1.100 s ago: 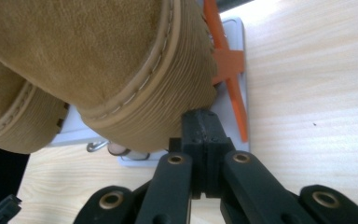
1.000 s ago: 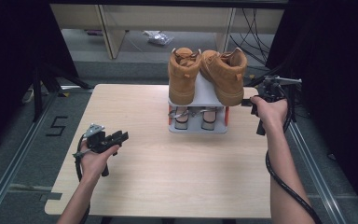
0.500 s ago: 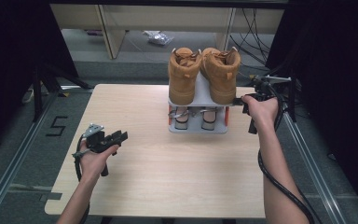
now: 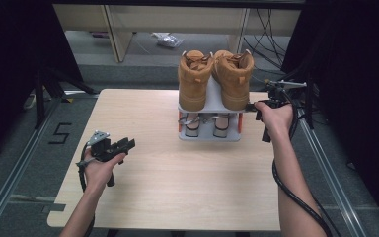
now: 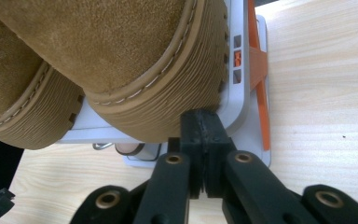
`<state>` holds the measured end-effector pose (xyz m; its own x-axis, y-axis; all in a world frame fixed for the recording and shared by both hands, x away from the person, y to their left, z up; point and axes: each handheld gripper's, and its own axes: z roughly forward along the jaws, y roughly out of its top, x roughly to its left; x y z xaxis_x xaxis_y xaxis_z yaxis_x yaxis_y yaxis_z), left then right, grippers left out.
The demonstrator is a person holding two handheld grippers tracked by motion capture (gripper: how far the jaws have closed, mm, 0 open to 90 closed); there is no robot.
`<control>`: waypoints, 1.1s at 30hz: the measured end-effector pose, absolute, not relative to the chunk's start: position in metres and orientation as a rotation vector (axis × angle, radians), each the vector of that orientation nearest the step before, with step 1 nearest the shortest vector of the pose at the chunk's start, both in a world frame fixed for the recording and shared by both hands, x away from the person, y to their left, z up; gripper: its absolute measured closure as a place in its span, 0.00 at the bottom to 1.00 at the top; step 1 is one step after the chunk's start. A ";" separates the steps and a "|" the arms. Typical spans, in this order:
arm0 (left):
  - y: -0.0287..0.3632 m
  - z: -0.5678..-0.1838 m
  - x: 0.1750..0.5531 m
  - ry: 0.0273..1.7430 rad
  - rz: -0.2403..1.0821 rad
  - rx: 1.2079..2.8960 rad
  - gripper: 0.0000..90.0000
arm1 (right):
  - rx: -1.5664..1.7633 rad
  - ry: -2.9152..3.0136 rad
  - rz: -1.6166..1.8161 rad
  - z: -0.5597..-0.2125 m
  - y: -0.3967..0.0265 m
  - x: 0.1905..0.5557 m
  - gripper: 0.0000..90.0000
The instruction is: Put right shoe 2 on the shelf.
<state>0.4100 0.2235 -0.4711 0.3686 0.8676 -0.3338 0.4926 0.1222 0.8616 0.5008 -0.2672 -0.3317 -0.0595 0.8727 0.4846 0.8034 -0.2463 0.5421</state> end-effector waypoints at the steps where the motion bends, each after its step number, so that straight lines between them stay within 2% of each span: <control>1: 0.224 -0.471 0.410 1.275 0.426 1.525 0.71 | 2.081 1.876 1.222 -0.332 -0.268 0.501 0.98; 7: 0.224 -0.471 0.410 1.275 0.427 1.521 0.70 | 2.061 1.850 1.232 -0.332 -0.272 0.495 0.91; 9: 0.225 -0.471 0.410 1.278 0.425 1.520 0.69 | 2.052 1.838 1.233 -0.333 -0.275 0.491 0.84; 18: 0.224 -0.474 0.411 1.285 0.426 1.528 0.68 | 1.959 1.886 1.201 -0.352 -0.295 0.480 0.75; 24: 0.222 -0.477 0.411 1.292 0.424 1.535 0.66 | 2.070 1.842 1.179 -0.369 -0.299 0.469 0.69; 33: 0.220 -0.482 0.412 1.304 0.425 1.543 0.65 | 2.033 1.869 1.156 -0.398 -0.313 0.452 0.65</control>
